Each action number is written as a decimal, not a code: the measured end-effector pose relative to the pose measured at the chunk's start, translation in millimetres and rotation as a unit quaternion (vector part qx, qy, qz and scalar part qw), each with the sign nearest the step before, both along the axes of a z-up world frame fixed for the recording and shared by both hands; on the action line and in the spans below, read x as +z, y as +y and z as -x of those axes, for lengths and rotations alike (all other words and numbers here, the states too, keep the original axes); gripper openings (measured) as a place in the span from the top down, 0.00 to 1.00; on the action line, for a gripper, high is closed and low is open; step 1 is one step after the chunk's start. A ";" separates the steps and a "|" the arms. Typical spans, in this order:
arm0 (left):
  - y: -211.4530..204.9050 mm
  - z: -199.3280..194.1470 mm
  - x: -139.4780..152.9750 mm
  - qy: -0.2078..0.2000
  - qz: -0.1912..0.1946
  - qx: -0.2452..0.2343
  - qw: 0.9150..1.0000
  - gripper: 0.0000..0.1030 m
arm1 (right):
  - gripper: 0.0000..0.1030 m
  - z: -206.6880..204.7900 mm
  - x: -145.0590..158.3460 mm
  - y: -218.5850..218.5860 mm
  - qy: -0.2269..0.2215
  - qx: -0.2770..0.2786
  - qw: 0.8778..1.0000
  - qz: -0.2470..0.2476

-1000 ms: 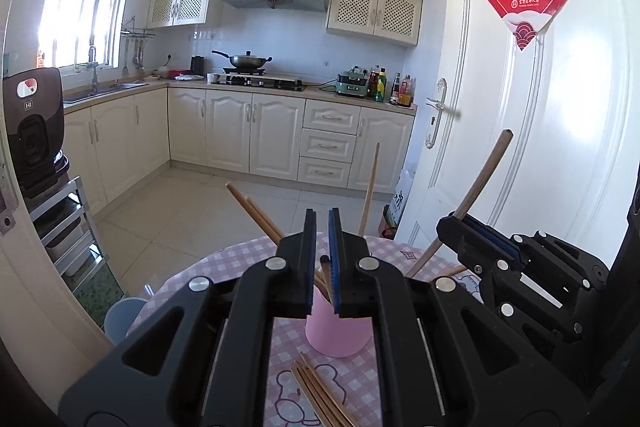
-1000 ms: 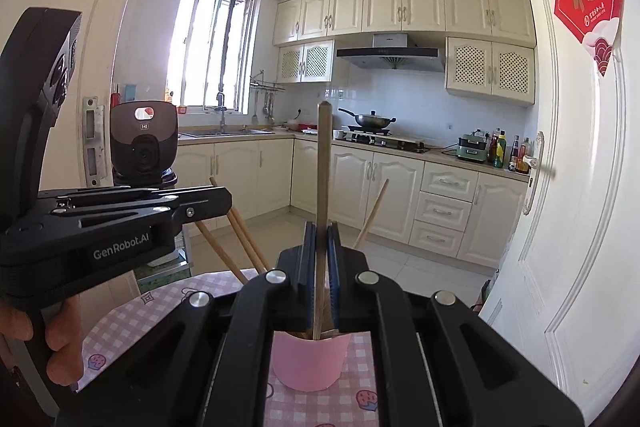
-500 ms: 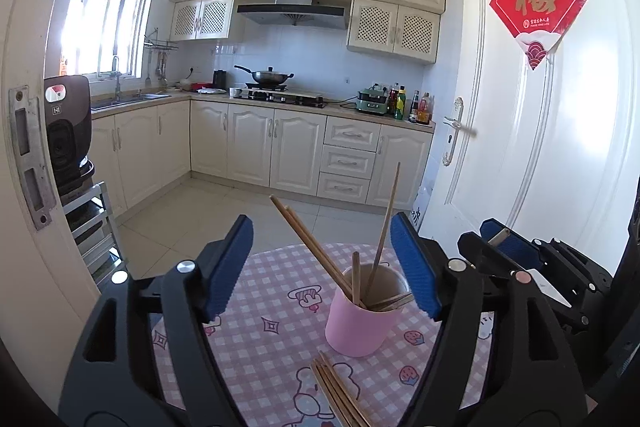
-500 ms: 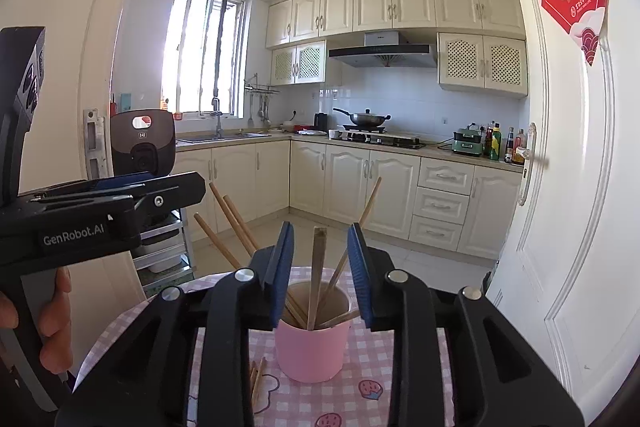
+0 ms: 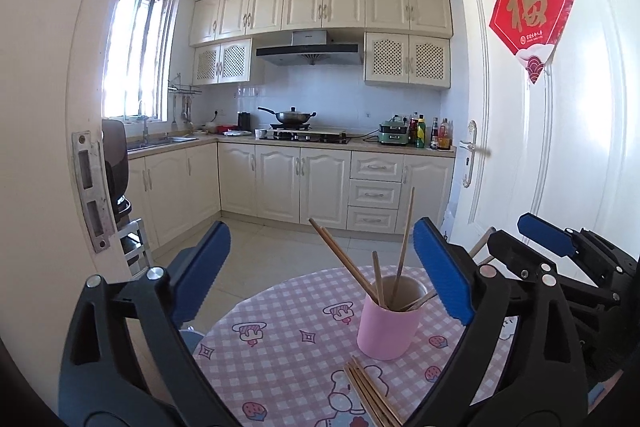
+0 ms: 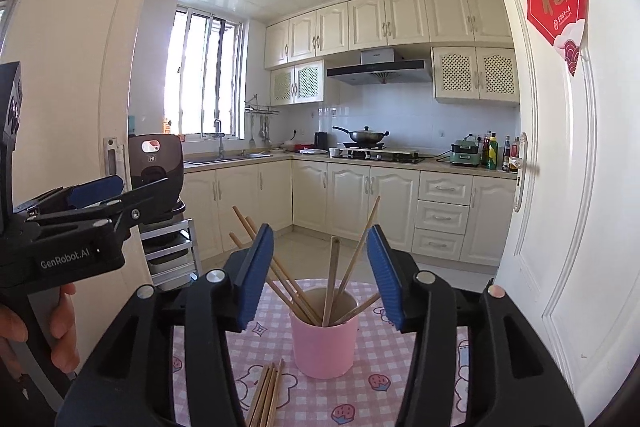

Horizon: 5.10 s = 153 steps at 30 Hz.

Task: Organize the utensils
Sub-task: 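Lower both open tools back toward the loose chopsticks on the table, then close the left tool on a chopstick while the right tool grasps another, then lift the held chopsticks upright above the pink cup with both tools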

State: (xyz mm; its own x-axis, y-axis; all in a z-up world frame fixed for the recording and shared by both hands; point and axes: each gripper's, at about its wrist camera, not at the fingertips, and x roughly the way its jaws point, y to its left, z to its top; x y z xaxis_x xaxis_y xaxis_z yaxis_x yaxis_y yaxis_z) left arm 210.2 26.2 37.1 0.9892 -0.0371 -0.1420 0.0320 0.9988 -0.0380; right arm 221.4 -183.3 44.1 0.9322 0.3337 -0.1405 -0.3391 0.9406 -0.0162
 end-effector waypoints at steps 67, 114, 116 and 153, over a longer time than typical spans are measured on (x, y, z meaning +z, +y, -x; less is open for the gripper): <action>0.0 -51.2 -168.5 0.344 0.023 -0.022 0.938 0.11 | 0.38 -44.4 -155.2 20.1 0.359 0.039 0.928 0.087; -3.9 -98.8 -150.4 0.366 0.013 -0.071 0.928 0.94 | 0.96 -107.7 -125.4 68.0 0.387 0.089 0.912 0.108; -4.4 -92.7 -136.9 0.352 0.015 -0.074 0.933 0.94 | 0.96 -99.6 -111.3 63.7 0.374 0.095 0.918 0.094; -35.6 -21.0 36.1 0.121 0.035 -0.115 0.985 0.94 | 0.96 -14.9 59.1 0.4 0.117 0.045 0.992 0.002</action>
State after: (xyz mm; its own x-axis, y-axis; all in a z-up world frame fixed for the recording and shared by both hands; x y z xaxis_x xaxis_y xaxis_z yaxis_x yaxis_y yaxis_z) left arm 231.3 -9.4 73.2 0.8908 -0.2741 -0.3624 0.2385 0.9609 -0.1406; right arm 236.4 -182.9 103.2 0.8403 0.4128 -0.3515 -0.4167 0.9065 0.0683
